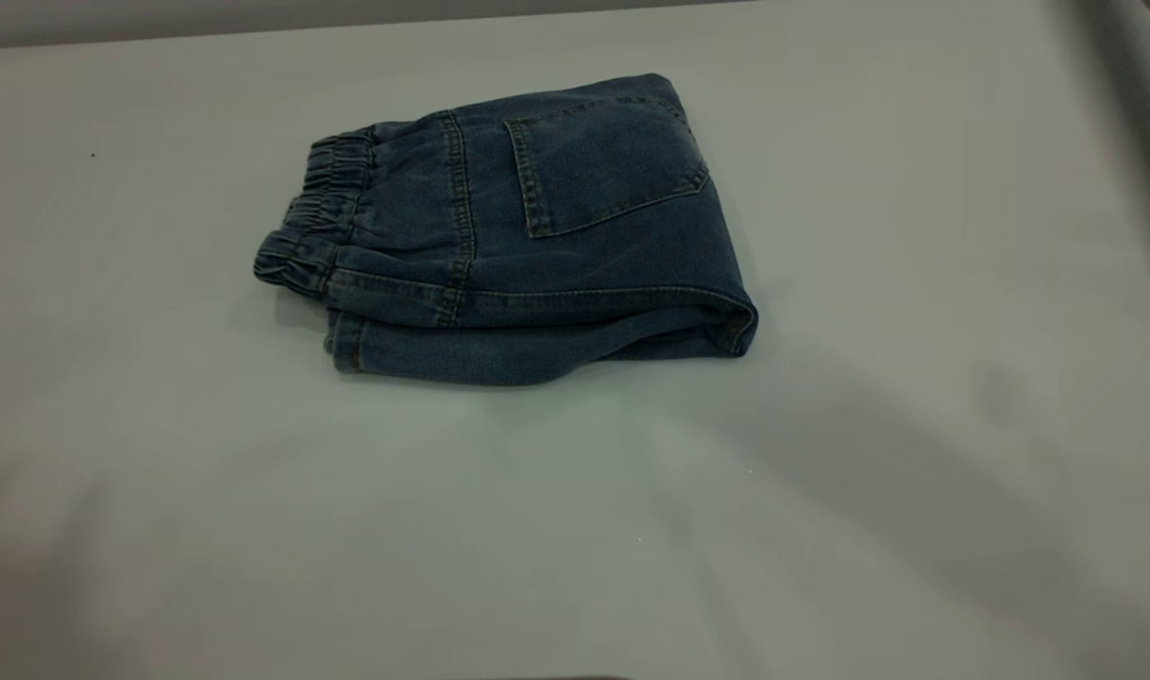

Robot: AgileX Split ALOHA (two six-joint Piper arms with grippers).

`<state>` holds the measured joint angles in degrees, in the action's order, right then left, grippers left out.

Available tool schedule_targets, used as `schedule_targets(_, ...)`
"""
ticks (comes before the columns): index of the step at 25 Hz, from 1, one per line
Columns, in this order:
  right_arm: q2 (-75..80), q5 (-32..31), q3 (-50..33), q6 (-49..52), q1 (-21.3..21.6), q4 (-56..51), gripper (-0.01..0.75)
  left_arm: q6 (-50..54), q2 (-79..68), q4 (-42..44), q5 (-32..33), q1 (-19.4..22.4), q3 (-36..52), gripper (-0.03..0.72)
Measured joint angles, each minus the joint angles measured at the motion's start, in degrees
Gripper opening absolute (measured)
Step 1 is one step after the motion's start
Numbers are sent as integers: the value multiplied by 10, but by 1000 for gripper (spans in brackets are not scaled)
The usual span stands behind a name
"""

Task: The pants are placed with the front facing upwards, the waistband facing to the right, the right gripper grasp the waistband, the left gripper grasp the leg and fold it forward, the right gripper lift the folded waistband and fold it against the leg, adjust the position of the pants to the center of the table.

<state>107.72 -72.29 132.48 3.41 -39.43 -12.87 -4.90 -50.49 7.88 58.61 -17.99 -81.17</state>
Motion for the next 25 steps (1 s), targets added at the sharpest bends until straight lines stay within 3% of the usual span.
schedule_targets(5,-110,-1,-57,-17,0,0,421,0,75,0,79,0,0,388)
schedule_targets(14,-330,-5,-319,-34,0,14,421,3,161,-16,85,0,15,388)
schedule_targets(20,-459,-5,-503,-34,0,25,421,3,216,-73,85,0,138,388)
schedule_targets(25,-551,-4,-660,-34,0,46,419,5,242,-79,85,0,298,388)
